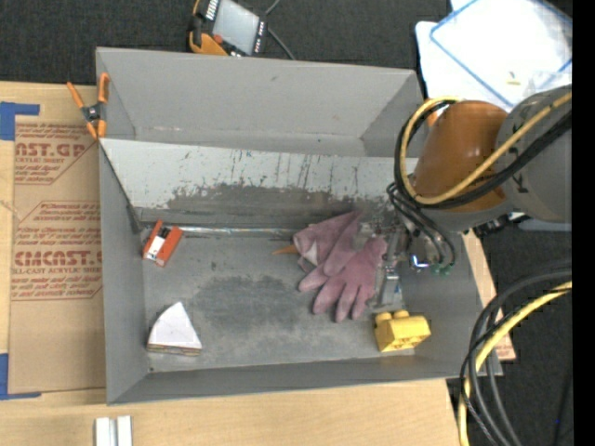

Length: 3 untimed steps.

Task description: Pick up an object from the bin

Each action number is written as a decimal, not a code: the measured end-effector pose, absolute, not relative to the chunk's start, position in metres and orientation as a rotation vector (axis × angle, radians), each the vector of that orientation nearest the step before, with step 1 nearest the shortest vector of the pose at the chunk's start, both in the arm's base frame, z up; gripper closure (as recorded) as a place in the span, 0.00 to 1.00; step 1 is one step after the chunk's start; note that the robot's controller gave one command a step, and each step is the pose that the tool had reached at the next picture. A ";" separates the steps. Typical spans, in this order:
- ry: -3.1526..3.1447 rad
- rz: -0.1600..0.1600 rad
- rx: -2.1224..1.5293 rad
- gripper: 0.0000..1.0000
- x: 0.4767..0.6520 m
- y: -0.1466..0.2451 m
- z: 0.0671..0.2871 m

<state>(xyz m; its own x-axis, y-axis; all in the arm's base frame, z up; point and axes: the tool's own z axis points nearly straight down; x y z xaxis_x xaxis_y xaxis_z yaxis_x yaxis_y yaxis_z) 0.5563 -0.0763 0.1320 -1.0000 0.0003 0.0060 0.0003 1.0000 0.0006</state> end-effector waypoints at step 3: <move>-2.995 0.008 0.983 0.00 0.525 -0.067 0.156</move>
Offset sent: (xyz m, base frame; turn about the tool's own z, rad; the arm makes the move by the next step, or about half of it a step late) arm -0.0297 0.0143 -0.0620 -0.3817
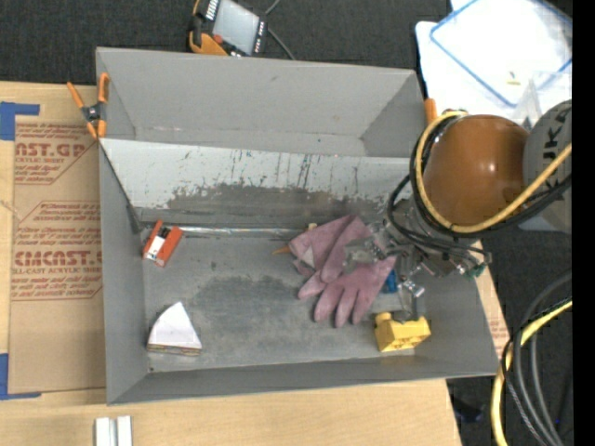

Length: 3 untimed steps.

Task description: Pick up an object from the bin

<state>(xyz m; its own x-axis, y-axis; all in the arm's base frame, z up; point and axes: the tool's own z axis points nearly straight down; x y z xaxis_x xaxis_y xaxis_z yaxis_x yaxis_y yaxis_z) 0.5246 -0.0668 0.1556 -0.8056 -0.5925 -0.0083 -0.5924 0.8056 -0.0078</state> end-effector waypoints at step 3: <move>3.070 0.007 -0.666 1.00 0.524 -0.055 0.074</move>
Offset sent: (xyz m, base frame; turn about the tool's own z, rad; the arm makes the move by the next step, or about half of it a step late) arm -0.0035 0.0226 -0.0856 -0.1313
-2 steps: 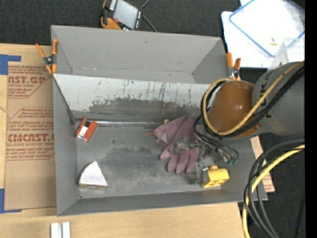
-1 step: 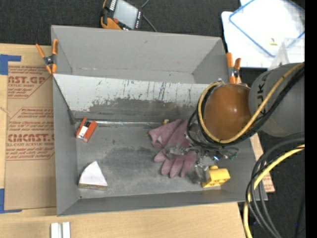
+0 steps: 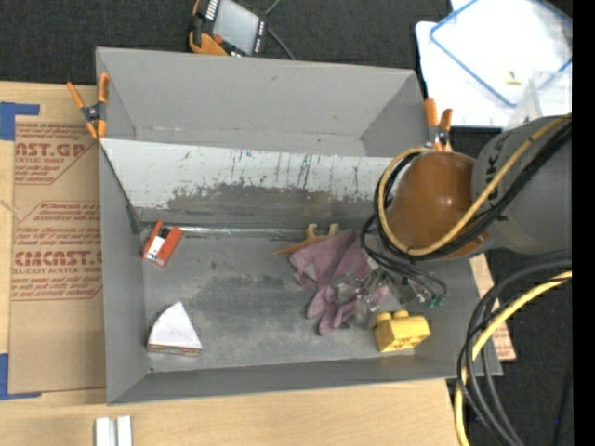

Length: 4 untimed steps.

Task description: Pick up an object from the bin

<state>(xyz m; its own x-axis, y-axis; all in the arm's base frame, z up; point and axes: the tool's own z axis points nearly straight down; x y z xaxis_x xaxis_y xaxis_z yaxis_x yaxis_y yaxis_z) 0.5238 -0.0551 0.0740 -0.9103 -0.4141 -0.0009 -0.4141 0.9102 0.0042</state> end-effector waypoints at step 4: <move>-3.068 -0.009 0.665 1.00 0.523 -0.053 0.130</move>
Offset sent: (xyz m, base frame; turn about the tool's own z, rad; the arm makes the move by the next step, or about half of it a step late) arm 0.0001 0.0002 0.0440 0.0000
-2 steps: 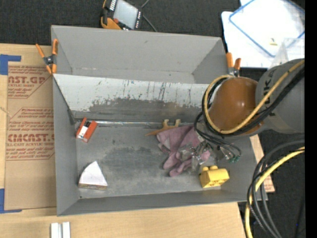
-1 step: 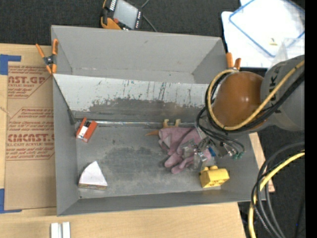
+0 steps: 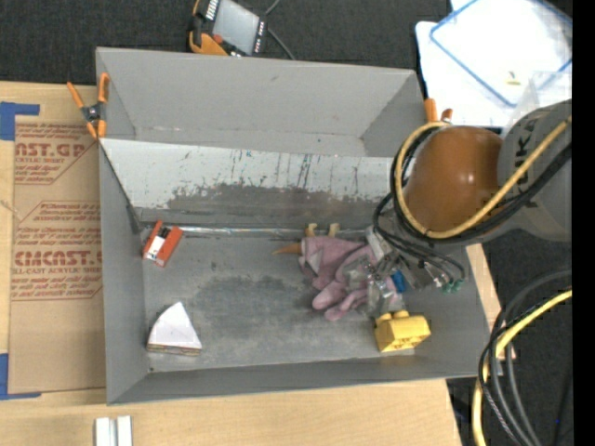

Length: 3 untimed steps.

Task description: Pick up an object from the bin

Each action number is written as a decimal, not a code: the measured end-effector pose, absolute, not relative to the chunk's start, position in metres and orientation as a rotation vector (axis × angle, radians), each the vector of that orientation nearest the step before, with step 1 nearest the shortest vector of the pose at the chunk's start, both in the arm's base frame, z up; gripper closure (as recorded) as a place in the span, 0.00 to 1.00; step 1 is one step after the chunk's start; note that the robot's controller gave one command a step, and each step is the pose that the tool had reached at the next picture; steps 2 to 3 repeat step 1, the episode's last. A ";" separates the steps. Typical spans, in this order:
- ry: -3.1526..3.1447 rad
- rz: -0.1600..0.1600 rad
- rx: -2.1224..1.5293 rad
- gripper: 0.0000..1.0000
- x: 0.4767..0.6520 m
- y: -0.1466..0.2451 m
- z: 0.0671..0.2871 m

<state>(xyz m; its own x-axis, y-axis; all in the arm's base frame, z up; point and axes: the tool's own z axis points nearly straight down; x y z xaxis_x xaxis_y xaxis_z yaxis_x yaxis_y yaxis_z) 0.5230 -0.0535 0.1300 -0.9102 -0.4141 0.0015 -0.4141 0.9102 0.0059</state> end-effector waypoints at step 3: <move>-3.070 -0.008 0.665 1.00 0.523 -0.053 0.146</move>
Offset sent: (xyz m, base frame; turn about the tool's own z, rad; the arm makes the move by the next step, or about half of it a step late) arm 0.0005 0.0001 0.0401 0.0001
